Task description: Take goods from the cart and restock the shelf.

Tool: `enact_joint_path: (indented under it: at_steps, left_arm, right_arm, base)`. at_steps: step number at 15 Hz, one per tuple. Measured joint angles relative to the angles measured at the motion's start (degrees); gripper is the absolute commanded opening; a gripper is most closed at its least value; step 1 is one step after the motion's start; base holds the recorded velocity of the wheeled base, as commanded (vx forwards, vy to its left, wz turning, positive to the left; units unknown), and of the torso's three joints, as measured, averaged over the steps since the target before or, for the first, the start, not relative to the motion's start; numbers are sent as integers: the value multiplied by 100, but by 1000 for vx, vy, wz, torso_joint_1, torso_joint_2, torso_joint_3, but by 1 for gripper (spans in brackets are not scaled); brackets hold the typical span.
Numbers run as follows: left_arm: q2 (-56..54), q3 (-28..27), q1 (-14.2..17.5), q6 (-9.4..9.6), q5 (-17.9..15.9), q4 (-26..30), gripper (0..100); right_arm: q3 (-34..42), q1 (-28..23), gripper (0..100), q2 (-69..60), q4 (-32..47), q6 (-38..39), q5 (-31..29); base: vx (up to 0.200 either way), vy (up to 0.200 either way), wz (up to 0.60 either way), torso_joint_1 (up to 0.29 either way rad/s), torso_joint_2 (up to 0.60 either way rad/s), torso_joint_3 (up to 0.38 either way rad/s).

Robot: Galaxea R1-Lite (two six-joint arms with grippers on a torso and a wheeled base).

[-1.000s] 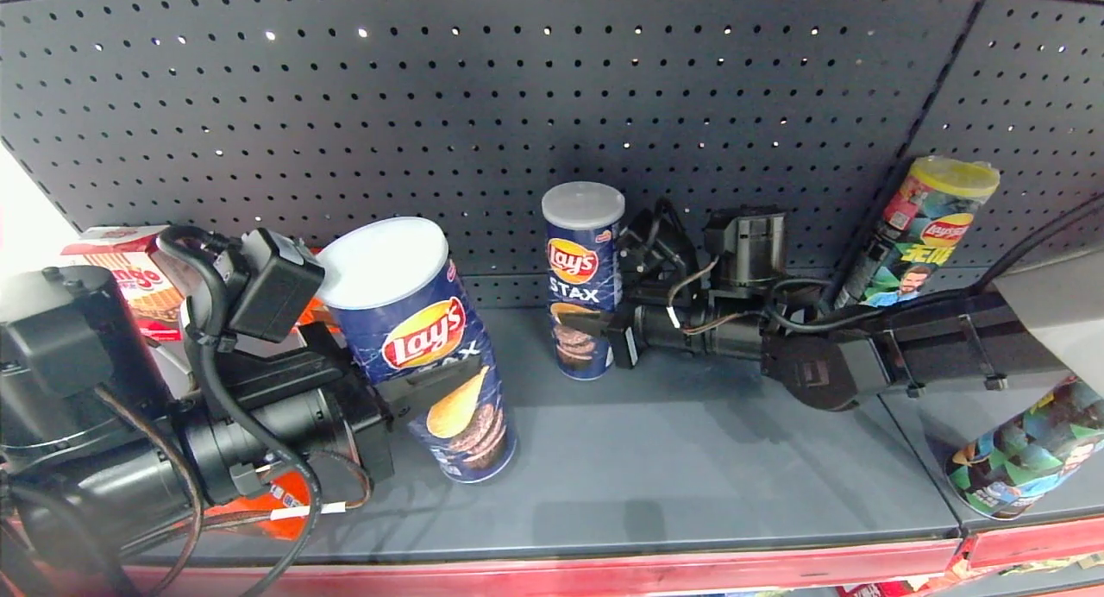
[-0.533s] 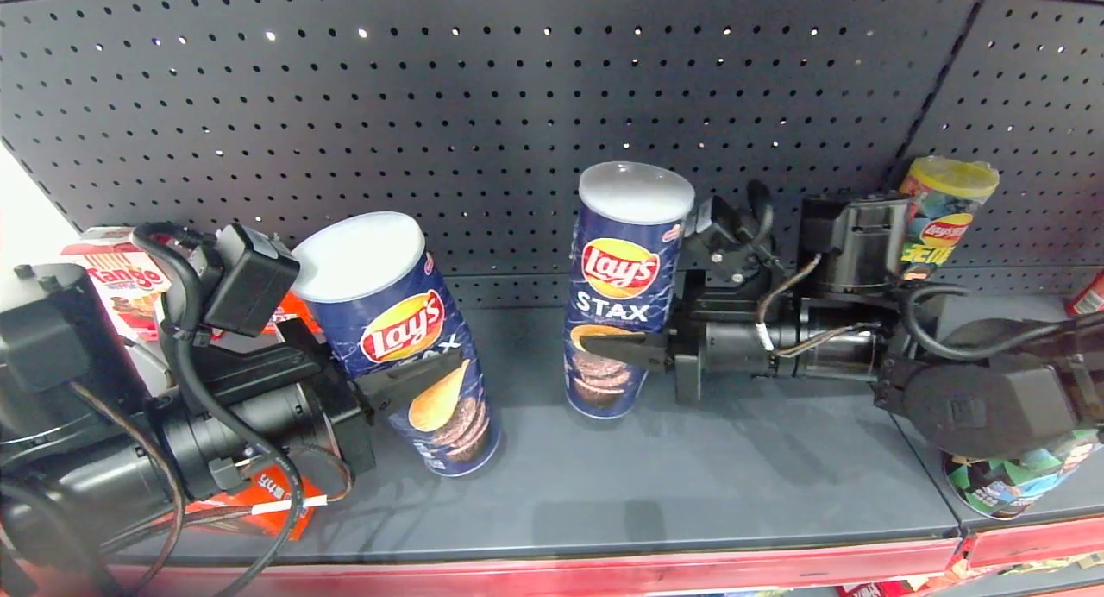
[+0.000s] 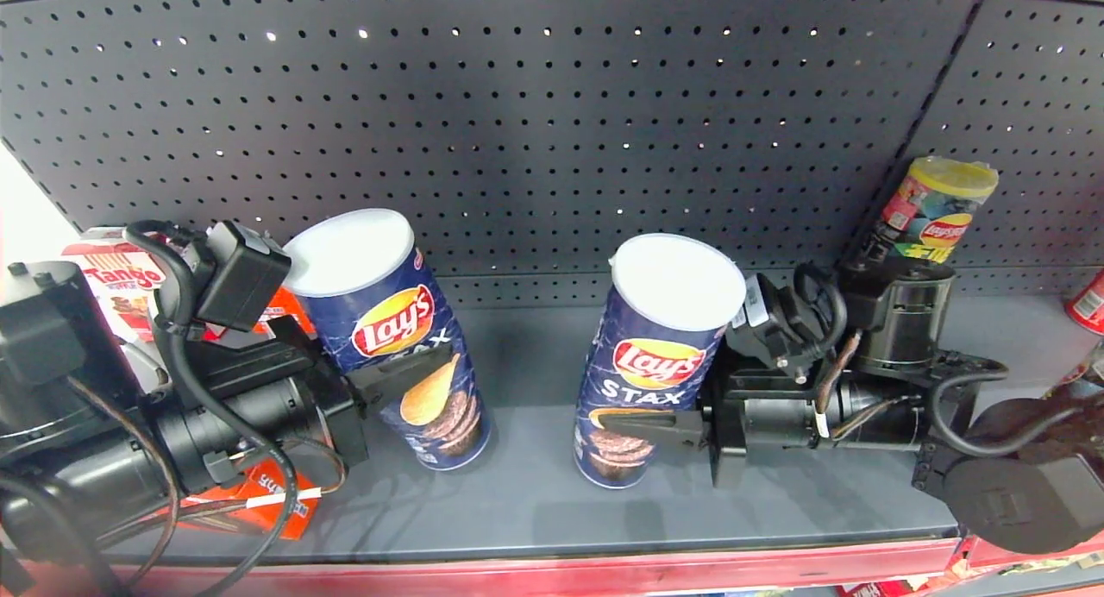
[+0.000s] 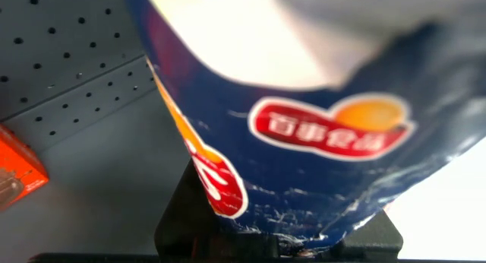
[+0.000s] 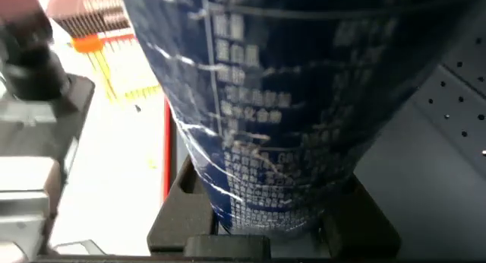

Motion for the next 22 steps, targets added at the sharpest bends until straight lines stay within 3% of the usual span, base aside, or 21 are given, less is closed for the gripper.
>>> enact_joint_path:
  at_steps: [11,12,19,22]
  left_arm:
    - [24,-26,69,0,-9,-15,0]
    - [24,-26,69,-2,-9,-15,0]
    - [24,-13,69,0,-17,-39,0]
    - [22,-4,67,0,-27,-41,0]
  right_arm:
    - [218,-26,0,341,22,-110,-32]
    - [218,-26,100,361,20,-129,-35]
    - [308,-28,100,257,33,-189,-71]
    - [555,-26,100,-77,37,-174,-355]
  base:
    - [0,0,0,0,0,0]
    - [0,0,0,0,0,0]
    - [0,0,0,0,0,0]
    - [0,0,0,0,0,0]
